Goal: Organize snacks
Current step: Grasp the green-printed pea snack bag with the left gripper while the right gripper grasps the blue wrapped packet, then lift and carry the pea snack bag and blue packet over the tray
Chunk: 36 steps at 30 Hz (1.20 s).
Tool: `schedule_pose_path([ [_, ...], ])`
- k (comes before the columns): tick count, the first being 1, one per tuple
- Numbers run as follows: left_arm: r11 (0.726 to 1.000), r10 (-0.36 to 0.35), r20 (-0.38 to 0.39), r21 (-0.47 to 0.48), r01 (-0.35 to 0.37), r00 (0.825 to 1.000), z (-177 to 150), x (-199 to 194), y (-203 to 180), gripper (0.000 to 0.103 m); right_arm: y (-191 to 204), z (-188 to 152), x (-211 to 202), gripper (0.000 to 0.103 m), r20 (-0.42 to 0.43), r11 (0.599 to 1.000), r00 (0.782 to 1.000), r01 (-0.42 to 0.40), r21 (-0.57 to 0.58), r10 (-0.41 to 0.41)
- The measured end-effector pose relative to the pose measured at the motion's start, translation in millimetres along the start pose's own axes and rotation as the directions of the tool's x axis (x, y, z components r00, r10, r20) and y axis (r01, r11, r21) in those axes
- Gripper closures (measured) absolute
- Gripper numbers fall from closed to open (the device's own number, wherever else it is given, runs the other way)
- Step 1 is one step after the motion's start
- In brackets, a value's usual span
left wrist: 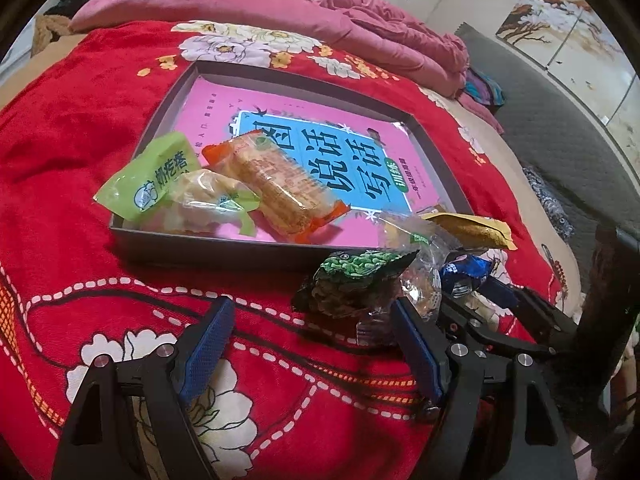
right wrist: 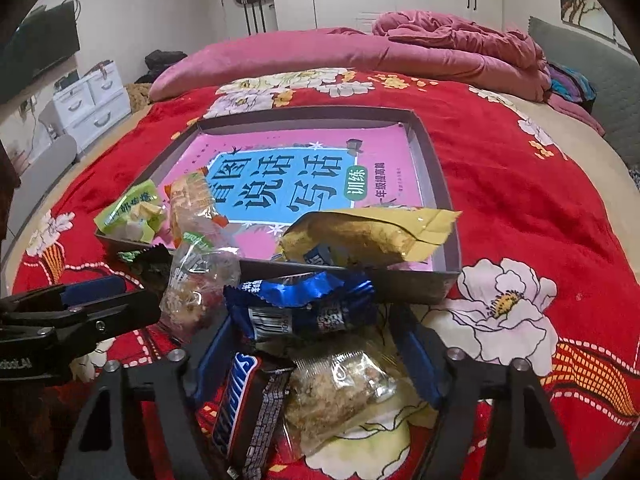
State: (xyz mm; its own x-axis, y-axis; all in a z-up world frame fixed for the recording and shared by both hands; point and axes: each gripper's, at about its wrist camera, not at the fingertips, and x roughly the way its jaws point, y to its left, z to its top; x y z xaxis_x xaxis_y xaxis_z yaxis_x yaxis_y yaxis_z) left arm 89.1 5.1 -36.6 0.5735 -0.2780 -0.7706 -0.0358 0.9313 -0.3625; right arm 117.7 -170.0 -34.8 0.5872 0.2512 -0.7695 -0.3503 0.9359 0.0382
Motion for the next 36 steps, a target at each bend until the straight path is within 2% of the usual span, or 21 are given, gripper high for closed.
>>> schedule_pose_path([
  [2, 1.0, -0.009, 0.001, -0.008, 0.009, 1.0, 0.8, 1.1, 0.6, 0.022, -0.1, 1.1, -0.8, 0.043, 0.013, 1.0, 1.0, -0.014, 0.001, 0.014],
  [5, 1.0, -0.013, 0.011, -0.016, 0.013, 1.0, 2.1, 1.7, 1.1, 0.022, -1.6, 2.3, -1.5, 0.045, 0.019, 1.0, 0.999, -0.027, 0.007, 0.027],
  [10, 1.0, -0.017, 0.017, -0.011, 0.017, 1.0, 3.3, 4.2, -1.8, 0.037, -11.3, 2.0, -4.2, 0.046, 0.025, 0.996, 0.998, -0.067, 0.061, 0.066],
  [13, 1.0, -0.007, 0.02, 0.024, 0.006, 1.0, 2.7, 5.9, -9.7, 0.044, -13.4, 2.3, -5.3, 0.046, 0.026, 0.995, 0.997, -0.074, 0.069, 0.073],
  [16, 0.998, 0.02, 0.028, 0.055, -0.021, 0.999, 2.6, 7.2, -16.2, 0.045, -13.8, 2.7, -4.9, 0.046, 0.024, 0.994, 0.997, -0.075, 0.074, 0.073],
  [21, 0.999, 0.013, 0.003, 0.035, -0.013, 1.0, 4.2, 16.7, -15.6, 0.045, -19.4, 3.8, -6.1, 0.047, 0.027, 0.989, 0.995, -0.098, 0.107, 0.095],
  [23, 0.999, 0.021, -0.002, 0.036, -0.021, 1.0, 4.4, 20.0, -16.4, 0.047, -19.8, 3.9, -7.2, 0.047, 0.03, 0.989, 0.995, -0.101, 0.109, 0.098],
  [25, 0.999, 0.02, -0.007, 0.035, -0.02, 1.0, 5.9, 22.8, -16.7, 0.055, -20.3, 4.0, -8.0, 0.047, 0.033, 0.988, 0.994, -0.103, 0.113, 0.1],
  [28, 0.998, 0.04, -0.022, 0.045, -0.039, 0.999, 5.4, 27.7, -17.1, 0.061, -23.5, 4.0, -8.6, 0.047, 0.037, 0.985, 0.993, -0.117, 0.129, 0.113],
  [36, 0.999, 0.018, -0.007, 0.05, -0.017, 1.0, 6.4, 19.5, -16.6, 0.064, -26.3, 4.5, -16.5, 0.047, 0.059, 0.981, 0.99, -0.136, 0.141, 0.129],
])
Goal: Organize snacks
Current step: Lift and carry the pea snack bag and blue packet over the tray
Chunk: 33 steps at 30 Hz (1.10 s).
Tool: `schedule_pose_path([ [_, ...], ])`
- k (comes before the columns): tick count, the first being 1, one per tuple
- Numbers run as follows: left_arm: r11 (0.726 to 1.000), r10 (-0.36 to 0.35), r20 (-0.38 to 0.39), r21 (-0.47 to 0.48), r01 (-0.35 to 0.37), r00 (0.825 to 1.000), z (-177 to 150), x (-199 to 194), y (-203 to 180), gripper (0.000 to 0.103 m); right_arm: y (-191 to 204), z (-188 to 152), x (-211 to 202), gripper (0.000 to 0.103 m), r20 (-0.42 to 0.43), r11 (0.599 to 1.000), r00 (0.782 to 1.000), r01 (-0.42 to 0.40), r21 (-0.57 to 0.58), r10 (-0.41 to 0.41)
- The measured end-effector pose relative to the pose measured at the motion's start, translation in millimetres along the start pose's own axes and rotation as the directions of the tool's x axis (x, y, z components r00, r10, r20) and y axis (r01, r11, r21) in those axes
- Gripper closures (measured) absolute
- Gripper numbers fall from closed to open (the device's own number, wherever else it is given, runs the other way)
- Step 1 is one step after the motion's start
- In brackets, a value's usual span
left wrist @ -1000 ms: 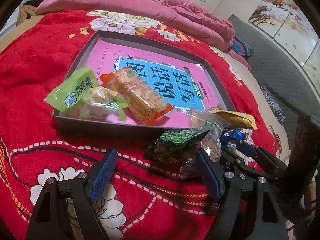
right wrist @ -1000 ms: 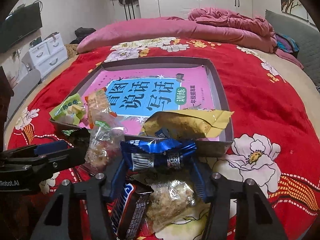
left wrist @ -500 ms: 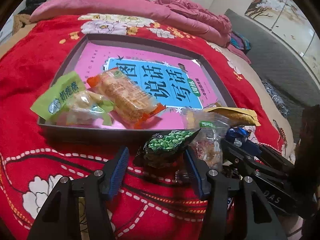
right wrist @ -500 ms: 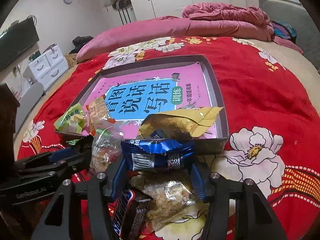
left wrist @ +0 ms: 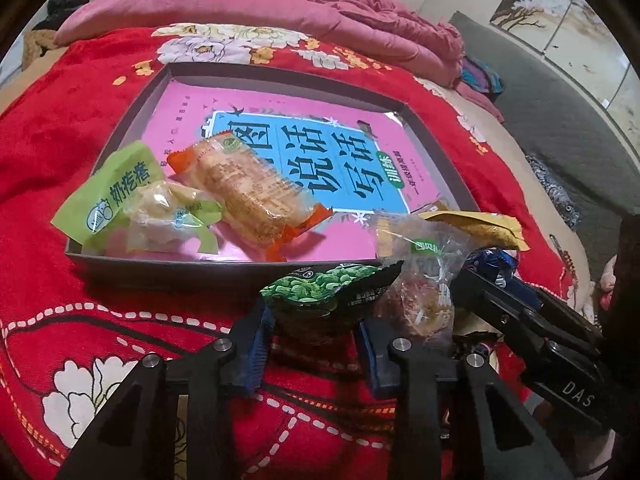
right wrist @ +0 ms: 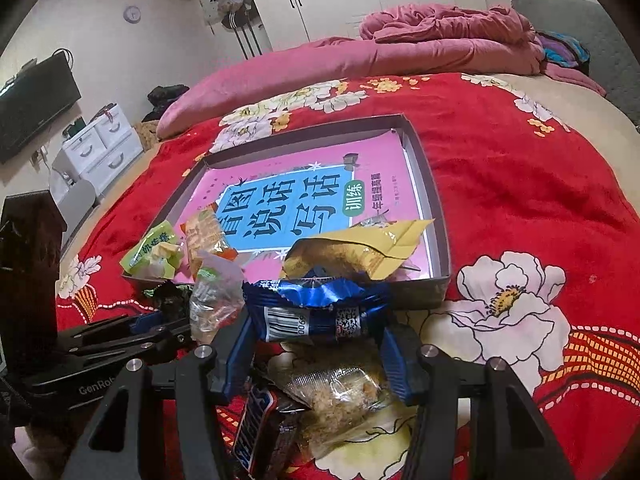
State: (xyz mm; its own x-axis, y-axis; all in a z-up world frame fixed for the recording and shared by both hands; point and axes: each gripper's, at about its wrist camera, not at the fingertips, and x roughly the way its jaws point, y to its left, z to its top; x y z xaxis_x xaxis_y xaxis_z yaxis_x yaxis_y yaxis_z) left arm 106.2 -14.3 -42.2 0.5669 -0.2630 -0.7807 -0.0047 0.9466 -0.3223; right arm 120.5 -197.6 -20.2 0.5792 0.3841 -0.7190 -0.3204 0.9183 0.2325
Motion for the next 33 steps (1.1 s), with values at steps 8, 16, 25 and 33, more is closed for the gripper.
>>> schedule_pose_path([
  [8, 0.999, -0.029, 0.03, 0.017, 0.029, 0.999, -0.9, -17.3, -0.7, 0.064, -6.2, 1.2, -11.6, 0.047, 0.032, 0.999, 0.999, -0.033, 0.035, 0.032],
  [16, 0.999, -0.042, 0.057, 0.001, 0.042, 0.997, -1.7, -33.8, 6.0, 0.064, -4.2, 0.7, -22.9, 0.047, 0.064, 0.998, 0.997, -0.055, 0.028, 0.053],
  [25, 0.998, -0.036, 0.116, -0.043, 0.041, 0.993, 1.4, -49.1, 20.2, 0.064, -4.1, 2.7, -30.9, 0.047, 0.097, 0.999, 0.995, -0.039, 0.021, 0.037],
  [33, 0.997, -0.036, 0.163, -0.057, 0.046, 0.986, 8.4, -55.1, 26.1, 0.064, -15.1, 10.7, -31.2, 0.047, 0.128, 0.999, 0.992, -0.022, 0.049, 0.016],
])
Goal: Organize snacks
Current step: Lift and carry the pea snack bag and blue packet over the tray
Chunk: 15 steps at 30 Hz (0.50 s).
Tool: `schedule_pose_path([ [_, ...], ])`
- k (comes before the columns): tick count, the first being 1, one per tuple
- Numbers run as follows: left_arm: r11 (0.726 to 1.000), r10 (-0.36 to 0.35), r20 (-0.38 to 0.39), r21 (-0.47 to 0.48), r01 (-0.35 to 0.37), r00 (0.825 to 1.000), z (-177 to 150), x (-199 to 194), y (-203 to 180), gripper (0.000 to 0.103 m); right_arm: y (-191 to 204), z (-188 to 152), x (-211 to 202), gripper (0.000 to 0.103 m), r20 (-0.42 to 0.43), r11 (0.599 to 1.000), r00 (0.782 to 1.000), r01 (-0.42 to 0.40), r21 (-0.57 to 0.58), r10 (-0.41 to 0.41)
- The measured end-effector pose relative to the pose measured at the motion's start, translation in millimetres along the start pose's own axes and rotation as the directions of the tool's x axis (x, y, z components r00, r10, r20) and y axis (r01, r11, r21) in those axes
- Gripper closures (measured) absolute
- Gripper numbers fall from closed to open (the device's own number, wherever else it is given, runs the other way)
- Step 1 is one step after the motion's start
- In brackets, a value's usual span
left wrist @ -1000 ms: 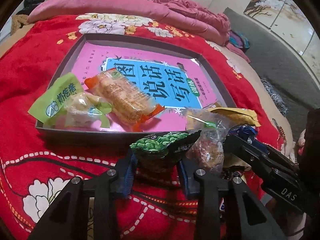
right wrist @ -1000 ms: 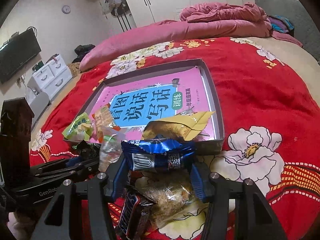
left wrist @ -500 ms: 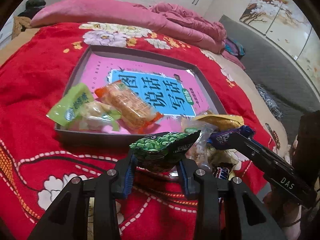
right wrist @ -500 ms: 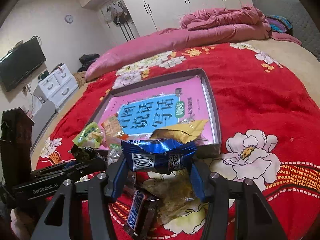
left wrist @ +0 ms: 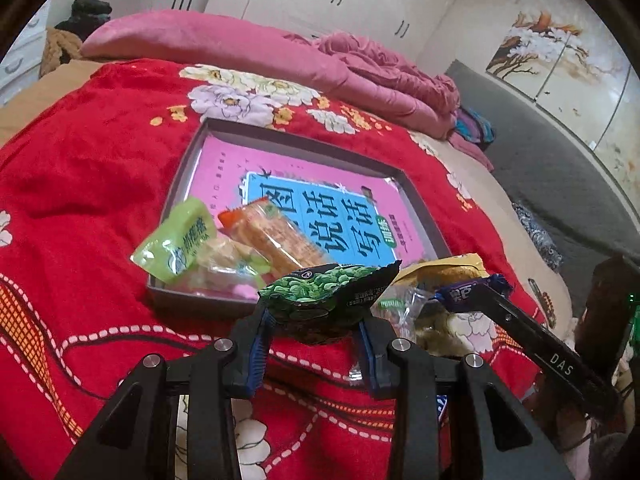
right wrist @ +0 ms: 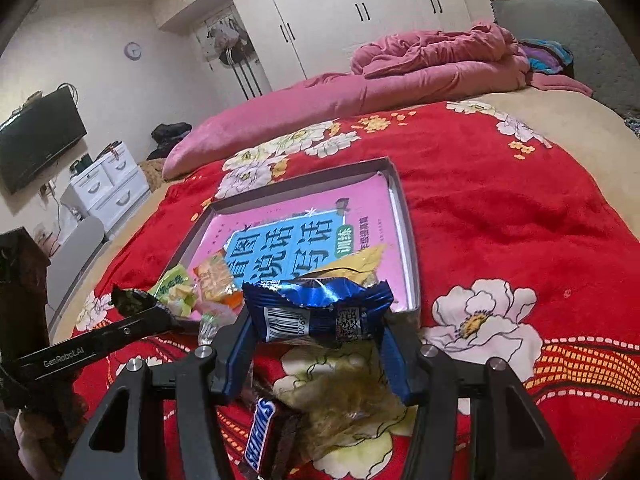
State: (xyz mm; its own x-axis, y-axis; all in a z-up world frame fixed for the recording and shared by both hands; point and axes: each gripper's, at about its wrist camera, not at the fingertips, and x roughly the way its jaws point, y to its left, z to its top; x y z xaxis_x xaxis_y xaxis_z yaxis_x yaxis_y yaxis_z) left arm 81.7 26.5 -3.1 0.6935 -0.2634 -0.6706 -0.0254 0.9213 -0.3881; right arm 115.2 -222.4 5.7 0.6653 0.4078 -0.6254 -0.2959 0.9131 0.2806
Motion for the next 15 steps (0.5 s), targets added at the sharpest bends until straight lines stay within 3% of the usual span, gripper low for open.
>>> schedule_pose_path([
  [15, 0.999, 0.027, 0.017, -0.021, -0.027, 0.999, 13.4, 13.0, 11.5, 0.064, -9.1, 10.3, 7.6, 0.047, 0.022, 0.999, 0.999, 0.025, 0.029, -0.025],
])
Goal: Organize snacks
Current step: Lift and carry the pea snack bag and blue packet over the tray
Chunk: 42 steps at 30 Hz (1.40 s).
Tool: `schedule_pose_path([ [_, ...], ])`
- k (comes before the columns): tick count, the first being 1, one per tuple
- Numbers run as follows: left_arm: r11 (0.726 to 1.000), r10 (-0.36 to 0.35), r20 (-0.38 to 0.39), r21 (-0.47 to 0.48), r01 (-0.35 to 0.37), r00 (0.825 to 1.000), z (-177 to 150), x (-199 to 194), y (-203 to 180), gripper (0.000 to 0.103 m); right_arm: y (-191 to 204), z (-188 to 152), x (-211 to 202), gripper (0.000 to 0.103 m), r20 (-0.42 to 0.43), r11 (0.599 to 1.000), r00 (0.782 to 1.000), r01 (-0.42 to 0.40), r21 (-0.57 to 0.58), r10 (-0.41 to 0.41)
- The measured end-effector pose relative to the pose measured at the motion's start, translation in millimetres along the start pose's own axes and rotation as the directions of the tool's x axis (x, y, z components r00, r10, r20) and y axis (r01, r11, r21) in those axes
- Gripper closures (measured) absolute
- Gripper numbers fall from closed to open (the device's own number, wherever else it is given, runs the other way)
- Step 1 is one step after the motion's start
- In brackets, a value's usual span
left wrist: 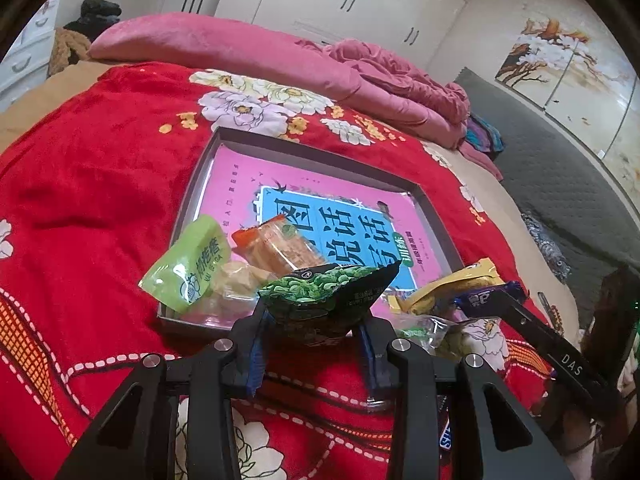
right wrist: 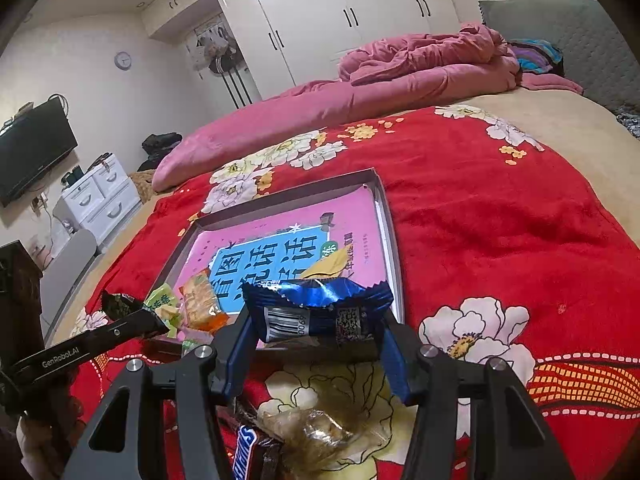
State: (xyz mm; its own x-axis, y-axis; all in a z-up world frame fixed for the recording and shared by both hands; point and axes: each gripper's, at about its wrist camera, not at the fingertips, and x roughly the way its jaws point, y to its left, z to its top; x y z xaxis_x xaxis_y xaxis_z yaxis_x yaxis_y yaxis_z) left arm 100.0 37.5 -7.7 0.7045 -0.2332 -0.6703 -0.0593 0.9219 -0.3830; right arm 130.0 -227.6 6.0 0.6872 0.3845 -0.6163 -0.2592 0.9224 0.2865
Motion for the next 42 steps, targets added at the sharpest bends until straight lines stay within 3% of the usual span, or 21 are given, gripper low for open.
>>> schedule_pose_path([
  [42, 1.0, -0.005, -0.073, -0.014, 0.004, 0.997, 3.9, 35.5, 2.0, 0.064, 15.0, 14.0, 40.9, 0.047, -0.02, 0.999, 0.999, -0.031, -0.038, 0.03],
])
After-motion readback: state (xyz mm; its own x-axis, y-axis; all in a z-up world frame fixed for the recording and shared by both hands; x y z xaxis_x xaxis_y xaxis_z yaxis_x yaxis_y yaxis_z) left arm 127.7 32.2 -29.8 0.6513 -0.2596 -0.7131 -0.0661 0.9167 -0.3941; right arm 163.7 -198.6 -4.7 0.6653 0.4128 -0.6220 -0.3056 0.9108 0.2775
